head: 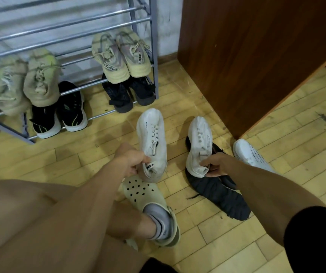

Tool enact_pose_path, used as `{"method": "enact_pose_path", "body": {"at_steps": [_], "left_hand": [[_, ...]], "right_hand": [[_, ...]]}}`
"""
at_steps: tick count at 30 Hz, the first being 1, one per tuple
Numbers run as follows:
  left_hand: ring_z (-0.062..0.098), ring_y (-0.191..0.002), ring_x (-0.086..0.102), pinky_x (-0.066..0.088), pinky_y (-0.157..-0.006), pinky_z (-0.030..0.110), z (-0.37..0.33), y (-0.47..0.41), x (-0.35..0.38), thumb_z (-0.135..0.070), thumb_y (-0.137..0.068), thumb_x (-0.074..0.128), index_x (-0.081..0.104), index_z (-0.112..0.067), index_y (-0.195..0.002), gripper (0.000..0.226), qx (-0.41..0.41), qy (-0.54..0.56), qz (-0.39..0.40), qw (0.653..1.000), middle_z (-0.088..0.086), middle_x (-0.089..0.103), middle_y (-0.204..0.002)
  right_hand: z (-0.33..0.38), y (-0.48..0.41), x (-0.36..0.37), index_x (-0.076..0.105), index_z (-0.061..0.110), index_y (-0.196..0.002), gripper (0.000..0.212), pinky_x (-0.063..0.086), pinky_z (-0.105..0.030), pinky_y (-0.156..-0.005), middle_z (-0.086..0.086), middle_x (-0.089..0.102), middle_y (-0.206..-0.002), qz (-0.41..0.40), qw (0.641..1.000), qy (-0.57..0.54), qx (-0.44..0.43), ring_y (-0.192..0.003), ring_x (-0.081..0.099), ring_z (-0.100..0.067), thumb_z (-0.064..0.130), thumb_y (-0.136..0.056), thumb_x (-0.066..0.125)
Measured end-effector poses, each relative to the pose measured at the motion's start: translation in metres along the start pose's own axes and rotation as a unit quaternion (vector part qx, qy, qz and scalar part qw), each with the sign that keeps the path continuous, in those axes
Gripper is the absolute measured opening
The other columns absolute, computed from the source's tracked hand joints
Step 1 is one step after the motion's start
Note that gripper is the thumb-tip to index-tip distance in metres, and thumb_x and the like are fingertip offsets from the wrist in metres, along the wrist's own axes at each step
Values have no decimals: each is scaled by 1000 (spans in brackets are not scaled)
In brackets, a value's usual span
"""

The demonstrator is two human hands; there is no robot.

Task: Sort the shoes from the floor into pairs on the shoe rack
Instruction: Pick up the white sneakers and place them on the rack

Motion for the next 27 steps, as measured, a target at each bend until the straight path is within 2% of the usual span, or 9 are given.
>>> {"method": "enact_pose_path", "body": {"at_steps": [3,7,9,11,13,19,24,26,27], "left_hand": [[19,-68,61,48,-47,27,-7,10,1,-4,-73,77,62,-5,-77,15,11,9,0,1000,10,66,-82],[16,-68,60,46,-50,26,-14,29,7,-2,-80,70,61,-4,-93,15,10,61,25,998,9,66,-84],[18,-70,60,48,-53,27,-22,41,2,-3,-81,70,60,-3,-97,18,27,75,16,997,11,66,-89],[19,-67,61,48,-49,27,-32,54,-13,0,-78,73,61,-4,-89,17,50,103,-21,993,11,65,-86],[19,-66,62,48,-48,28,-42,69,-28,4,-75,73,63,-2,-91,20,72,136,-48,987,12,67,-90],[27,-76,66,58,-66,39,-64,108,-82,1,-74,75,66,5,-97,24,134,169,-110,970,17,69,-96],[25,-64,59,56,-66,39,-87,123,-137,3,-75,75,63,5,-86,16,160,169,-163,959,18,64,-79],[28,-67,62,56,-74,45,-99,121,-154,2,-74,76,59,-1,-72,17,171,173,-179,953,18,63,-75],[31,-71,65,58,-75,47,-106,119,-162,1,-73,77,57,-5,-68,21,179,174,-186,950,19,65,-77]], "right_hand": [[6,12,5,60,2,-100,21,54,-43,-89,-17,61,-114,31,999,-41,-7,-109,61,-28,2,-82,70],[21,33,7,58,3,-89,12,55,-48,-88,-14,59,-97,36,998,-20,-53,-89,60,-27,-3,-83,67],[33,47,5,60,2,-83,11,58,-43,-76,-12,60,-93,23,995,14,-92,-86,62,-26,-4,-81,69],[49,63,8,62,-1,-90,17,58,-38,-63,-13,64,-95,20,990,29,-139,-82,65,-26,-4,-77,73],[69,82,16,59,-6,-108,36,58,-37,-60,-17,66,-103,34,982,21,-183,-82,67,-27,-4,-76,74],[139,148,45,61,-6,-114,42,57,-48,-85,-18,67,-114,67,956,31,-284,-101,67,-33,-5,-74,74],[194,194,61,60,-6,-114,43,58,-32,-51,-17,68,-104,77,937,20,-339,-80,68,-25,-5,-74,75],[219,208,65,62,-9,-109,39,59,-34,-51,-16,68,-94,79,929,14,-360,-76,68,-27,-7,-72,75],[231,214,66,63,-11,-106,37,61,-40,-58,-17,68,-91,78,926,10,-368,-77,68,-29,-9,-71,75]]}}
Point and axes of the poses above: each hand's wrist, its own y-axis away from the middle knuckle, its own x-axis out of the palm, z = x × y, the point moved 9 cm from there along -y, towards the middle knuckle
